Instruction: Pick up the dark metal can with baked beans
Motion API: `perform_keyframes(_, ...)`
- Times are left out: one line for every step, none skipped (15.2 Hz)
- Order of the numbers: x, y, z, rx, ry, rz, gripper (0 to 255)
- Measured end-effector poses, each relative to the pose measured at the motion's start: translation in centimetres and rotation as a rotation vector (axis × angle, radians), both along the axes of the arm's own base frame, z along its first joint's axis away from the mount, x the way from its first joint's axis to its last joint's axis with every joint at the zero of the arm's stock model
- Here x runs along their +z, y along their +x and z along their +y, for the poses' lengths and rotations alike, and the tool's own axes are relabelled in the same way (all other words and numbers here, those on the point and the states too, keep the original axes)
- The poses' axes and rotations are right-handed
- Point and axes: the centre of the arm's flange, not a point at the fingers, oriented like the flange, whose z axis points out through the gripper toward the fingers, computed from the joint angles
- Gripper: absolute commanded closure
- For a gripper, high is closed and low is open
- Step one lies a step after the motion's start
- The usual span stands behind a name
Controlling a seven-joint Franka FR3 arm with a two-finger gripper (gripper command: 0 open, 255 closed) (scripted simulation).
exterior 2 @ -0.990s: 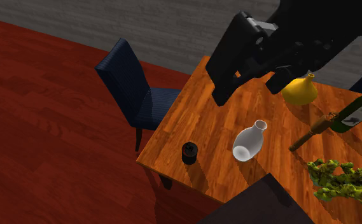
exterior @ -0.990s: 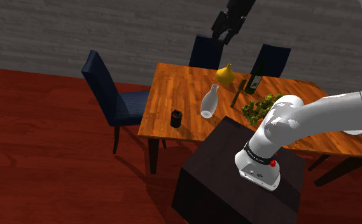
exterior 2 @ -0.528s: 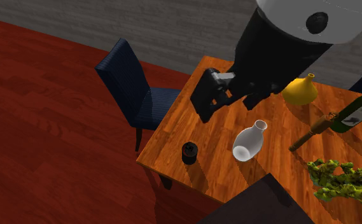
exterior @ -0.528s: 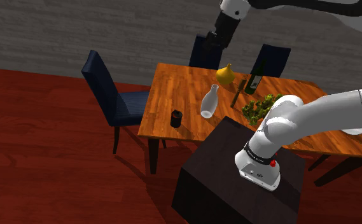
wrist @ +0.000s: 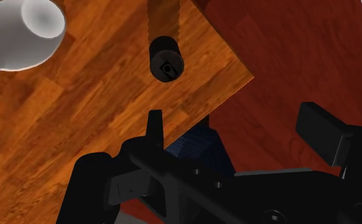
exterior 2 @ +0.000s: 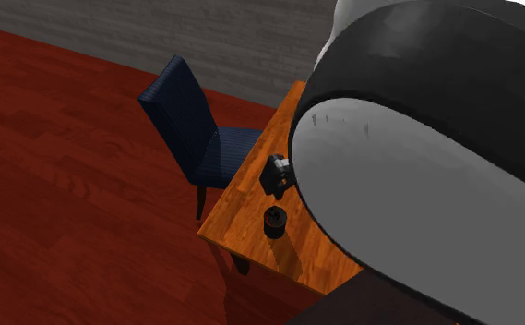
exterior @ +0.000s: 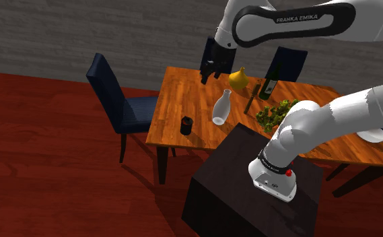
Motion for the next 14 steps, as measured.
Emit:
perform_keyframes(-1.2,0.3,0.2,0.004,-0.005,0.003,0)
perform_keyframes(-2.5,0.7,0.2,0.007,-0.011,0.006,0)
perform_keyframes(-3.8,1.0,0.1,0.011,-0.017,0.01,0)
perform_keyframes(-4.9,1.5,0.1,0.014,-0.022,0.013,0)
perform_keyframes(-6.1,2.0,0.2,0.018,-0.028,0.017,0)
perform_keyframes(-7.6,2.4,0.0,0.022,-0.033,0.02,0)
perform_keyframes(-8.7,2.8,-0.2,0.025,-0.039,0.023,0)
perform_keyframes(-10.0,3.2,-0.1,0.029,-0.044,0.027,0)
perform_keyframes(-11.3,3.7,0.1,0.032,-0.05,0.03,0)
perform_keyframes(-12.5,4.2,-0.1,0.036,-0.056,0.033,0)
perform_keyframes(-13.7,4.5,0.0,0.039,-0.061,0.037,0)
perform_keyframes(-15.0,5.0,-0.3,0.042,-0.067,0.04,0)
perform_keyframes(-16.3,5.4,-0.2,0.046,-0.073,0.043,0)
perform_keyframes(-17.6,5.7,-0.3,0.05,-0.078,0.047,0)
